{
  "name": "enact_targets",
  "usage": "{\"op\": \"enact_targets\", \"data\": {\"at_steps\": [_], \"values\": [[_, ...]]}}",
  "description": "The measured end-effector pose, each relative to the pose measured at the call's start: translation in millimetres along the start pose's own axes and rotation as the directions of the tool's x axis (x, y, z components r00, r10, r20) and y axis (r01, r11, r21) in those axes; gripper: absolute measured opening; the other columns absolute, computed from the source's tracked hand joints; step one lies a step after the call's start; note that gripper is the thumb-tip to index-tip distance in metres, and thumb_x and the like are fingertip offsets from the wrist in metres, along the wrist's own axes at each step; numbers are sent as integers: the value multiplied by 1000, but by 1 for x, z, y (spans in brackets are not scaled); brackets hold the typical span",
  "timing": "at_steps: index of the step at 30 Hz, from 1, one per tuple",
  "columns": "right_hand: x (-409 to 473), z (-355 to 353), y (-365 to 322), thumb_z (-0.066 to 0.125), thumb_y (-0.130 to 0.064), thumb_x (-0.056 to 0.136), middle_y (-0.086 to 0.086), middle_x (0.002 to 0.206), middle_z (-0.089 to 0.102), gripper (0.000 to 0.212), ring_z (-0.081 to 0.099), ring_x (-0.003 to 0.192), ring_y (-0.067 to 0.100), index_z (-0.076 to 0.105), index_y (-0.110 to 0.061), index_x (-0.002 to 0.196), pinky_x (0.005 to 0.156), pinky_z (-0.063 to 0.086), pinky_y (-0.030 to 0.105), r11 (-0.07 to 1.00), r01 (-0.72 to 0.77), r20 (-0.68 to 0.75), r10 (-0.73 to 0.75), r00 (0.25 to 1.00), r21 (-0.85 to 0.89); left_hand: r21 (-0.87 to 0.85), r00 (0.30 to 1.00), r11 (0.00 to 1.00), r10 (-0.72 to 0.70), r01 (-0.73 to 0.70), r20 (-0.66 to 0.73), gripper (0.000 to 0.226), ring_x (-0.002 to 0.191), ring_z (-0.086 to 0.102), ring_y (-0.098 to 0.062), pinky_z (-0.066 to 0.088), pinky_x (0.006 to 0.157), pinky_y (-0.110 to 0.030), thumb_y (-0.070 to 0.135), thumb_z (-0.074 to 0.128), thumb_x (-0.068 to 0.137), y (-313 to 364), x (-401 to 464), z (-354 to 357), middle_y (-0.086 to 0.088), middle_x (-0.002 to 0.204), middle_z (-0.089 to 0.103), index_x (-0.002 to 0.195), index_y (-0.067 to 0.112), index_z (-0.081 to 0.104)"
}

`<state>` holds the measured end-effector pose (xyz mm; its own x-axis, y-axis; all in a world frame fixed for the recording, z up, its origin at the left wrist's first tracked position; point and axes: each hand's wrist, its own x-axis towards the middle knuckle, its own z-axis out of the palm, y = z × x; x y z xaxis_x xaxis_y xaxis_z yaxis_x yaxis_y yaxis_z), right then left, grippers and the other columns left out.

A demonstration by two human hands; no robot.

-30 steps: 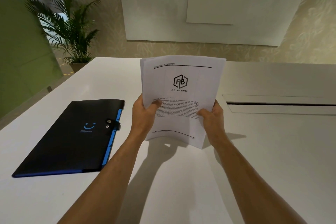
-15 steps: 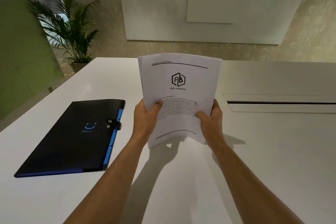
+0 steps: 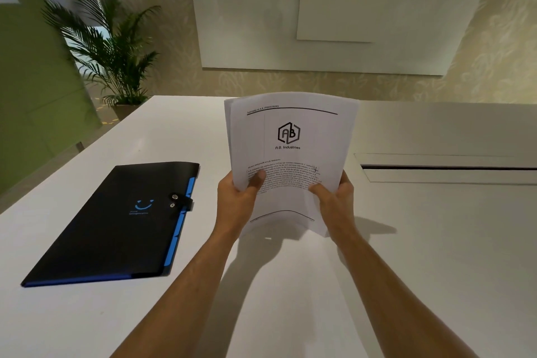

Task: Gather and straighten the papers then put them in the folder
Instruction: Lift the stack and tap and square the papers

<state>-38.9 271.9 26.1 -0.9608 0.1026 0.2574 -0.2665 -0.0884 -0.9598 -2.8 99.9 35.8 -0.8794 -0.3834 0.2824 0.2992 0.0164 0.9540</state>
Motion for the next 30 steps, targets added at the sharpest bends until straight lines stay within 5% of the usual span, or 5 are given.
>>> {"op": "enact_targets", "data": {"at_steps": [9,13,18,26,30], "values": [[-3,-10,10,68,-20,67,1,118,61,64,63,104,18,46,-20,126,71,55,20,999,-38,-61,38,997,1,-106,998,994,-9,2,-68,19,94,66,-19,59,70,-21,21,67,89,4,2,3,6,100,68,105,29,61],[-9,-9,25,77,-12,69,4,130,57,79,61,112,21,40,-21,138,89,53,33,934,-155,-202,228,952,322,-250,991,967,-74,44,-112,24,104,66,-19,56,91,-41,21,69,87,11,5,11,2,109,71,111,26,63],[-20,7,29,64,-1,81,7,126,69,59,66,114,26,53,-16,136,86,57,37,708,-207,64,223,973,675,-387,985,917,-144,97,-92,27,108,66,-21,50,98,-50,20,68,88,4,-1,28,0,113,72,114,25,64],[-14,-13,20,60,5,87,8,118,72,43,70,105,25,61,-9,127,78,60,35,892,-158,-2,175,985,424,-395,968,884,-241,251,77,41,119,60,-25,42,105,-54,21,75,82,-24,-4,19,-1,122,69,120,29,62],[-1,-41,16,64,7,83,12,109,75,33,72,98,29,67,-3,114,77,61,39,963,-154,-26,164,986,223,-498,954,825,-300,268,18,45,117,61,-28,47,100,-49,4,70,84,-25,5,-2,-6,122,68,123,24,60]]}}
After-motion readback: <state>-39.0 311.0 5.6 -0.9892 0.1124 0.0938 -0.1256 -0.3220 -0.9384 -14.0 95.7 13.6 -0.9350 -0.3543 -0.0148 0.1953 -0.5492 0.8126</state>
